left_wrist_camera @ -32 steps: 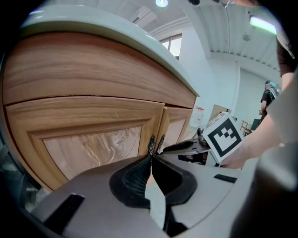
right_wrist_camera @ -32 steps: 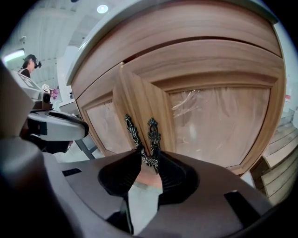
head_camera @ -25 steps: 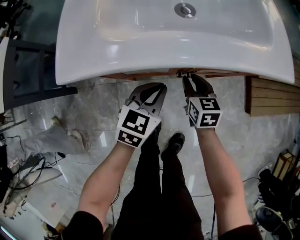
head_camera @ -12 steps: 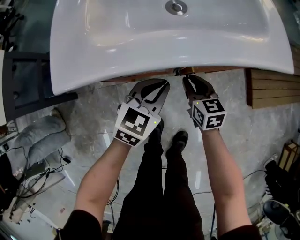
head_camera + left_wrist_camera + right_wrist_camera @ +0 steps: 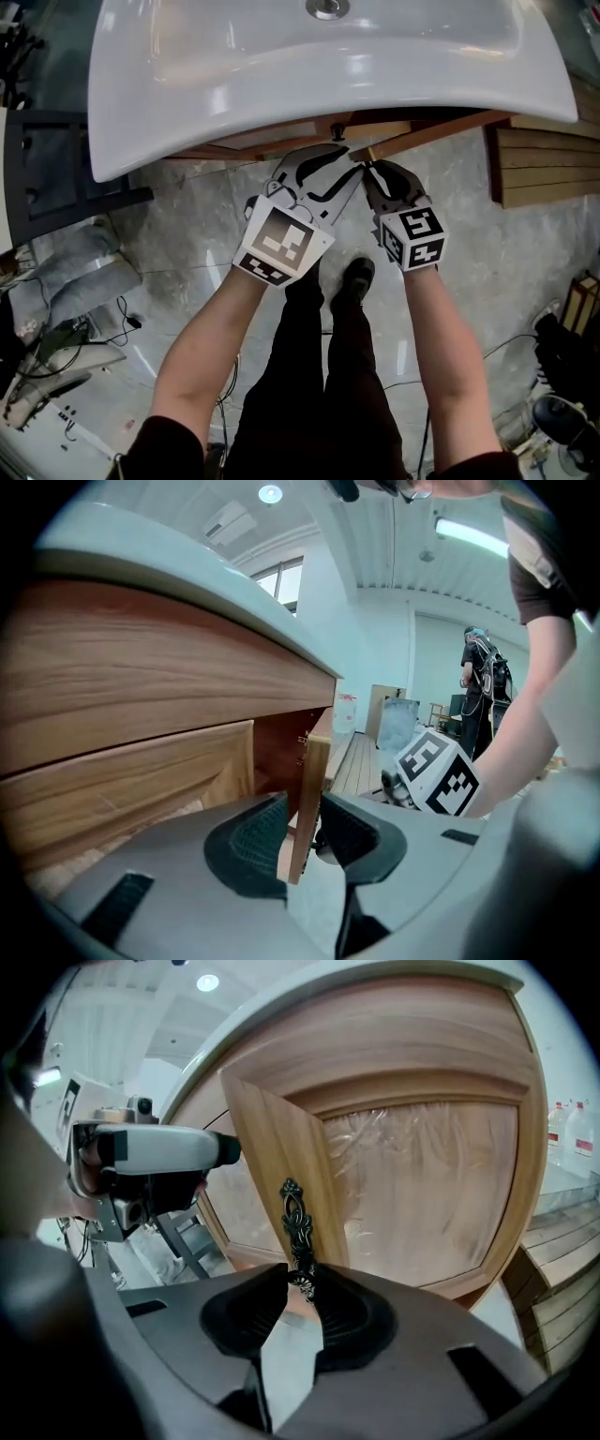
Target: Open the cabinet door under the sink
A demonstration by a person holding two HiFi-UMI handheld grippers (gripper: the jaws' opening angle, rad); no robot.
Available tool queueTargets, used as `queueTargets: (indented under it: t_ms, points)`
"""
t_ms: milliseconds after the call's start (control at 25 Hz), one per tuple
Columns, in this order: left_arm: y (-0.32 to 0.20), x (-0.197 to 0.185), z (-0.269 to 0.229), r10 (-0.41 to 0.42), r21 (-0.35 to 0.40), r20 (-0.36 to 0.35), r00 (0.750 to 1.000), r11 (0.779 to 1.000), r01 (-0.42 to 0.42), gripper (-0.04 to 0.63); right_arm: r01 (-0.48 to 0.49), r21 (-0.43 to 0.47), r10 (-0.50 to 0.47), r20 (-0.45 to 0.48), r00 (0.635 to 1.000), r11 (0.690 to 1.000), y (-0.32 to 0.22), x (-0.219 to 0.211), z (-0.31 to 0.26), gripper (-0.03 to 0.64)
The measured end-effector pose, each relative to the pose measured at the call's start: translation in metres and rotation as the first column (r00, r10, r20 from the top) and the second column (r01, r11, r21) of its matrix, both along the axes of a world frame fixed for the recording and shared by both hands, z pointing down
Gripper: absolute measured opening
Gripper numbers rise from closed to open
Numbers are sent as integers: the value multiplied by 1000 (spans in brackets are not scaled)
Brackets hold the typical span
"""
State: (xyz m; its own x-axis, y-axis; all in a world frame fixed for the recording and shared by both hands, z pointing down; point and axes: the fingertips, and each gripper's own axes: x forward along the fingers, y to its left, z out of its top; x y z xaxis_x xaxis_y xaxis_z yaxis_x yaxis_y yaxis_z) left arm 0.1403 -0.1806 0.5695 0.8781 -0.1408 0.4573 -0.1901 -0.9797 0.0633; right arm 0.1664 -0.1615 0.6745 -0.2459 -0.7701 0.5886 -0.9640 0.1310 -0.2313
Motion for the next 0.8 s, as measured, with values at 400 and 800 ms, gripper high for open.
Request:
queueTargets:
  t_ms: [400,800]
  points:
    - [24,31,-11,111,42,-21,994,993,-110,133,24,17,-24,-6,1000,1000,18,1,-2,103]
    - [58,38,-14,174,13,-14,985,985,-174,100,27,16,-27,22,999,1000,50,8,-2,106]
